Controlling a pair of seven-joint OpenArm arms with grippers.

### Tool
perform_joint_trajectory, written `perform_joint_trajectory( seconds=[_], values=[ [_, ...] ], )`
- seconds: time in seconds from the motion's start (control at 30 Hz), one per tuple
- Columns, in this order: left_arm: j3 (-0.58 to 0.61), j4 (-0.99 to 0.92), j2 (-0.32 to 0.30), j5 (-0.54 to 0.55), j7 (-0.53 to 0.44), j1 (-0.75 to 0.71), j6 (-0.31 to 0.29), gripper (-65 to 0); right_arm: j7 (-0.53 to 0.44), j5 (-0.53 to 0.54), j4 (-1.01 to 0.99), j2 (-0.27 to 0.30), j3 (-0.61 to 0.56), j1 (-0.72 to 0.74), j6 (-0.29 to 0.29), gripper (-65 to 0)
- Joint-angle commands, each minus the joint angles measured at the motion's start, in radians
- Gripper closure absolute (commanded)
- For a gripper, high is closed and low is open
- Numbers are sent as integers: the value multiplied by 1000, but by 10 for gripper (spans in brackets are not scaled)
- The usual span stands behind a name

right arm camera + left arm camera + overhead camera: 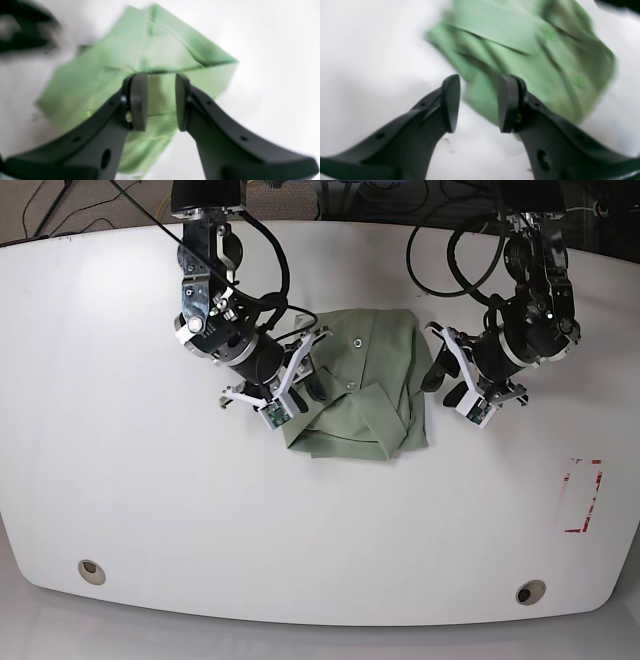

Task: Layout the t-shirt on the table in an organized manner, then fold the t-shirt properly
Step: 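Press both grippers onto the collar edge to tidy the bundle, then grasp the folded shirt's collar with the left gripper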

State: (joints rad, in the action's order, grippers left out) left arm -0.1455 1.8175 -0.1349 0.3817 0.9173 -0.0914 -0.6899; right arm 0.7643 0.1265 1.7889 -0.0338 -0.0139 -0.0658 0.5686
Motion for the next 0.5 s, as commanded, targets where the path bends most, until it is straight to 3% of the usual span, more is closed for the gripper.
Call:
perform_joint_trajectory(
  seconds=[0.0,0.27,0.47],
  values=[
    [10,24,24,27,-19,17,-8,-235,-25,9,12,-1,15,21,4,-168],
    [102,29,91,18,-22,95,5,-233,-24,14,73,33,111,21,8,-171],
    [171,12,165,16,-42,152,175,-233,-24,11,119,73,202,16,8,-171]
  ],
)
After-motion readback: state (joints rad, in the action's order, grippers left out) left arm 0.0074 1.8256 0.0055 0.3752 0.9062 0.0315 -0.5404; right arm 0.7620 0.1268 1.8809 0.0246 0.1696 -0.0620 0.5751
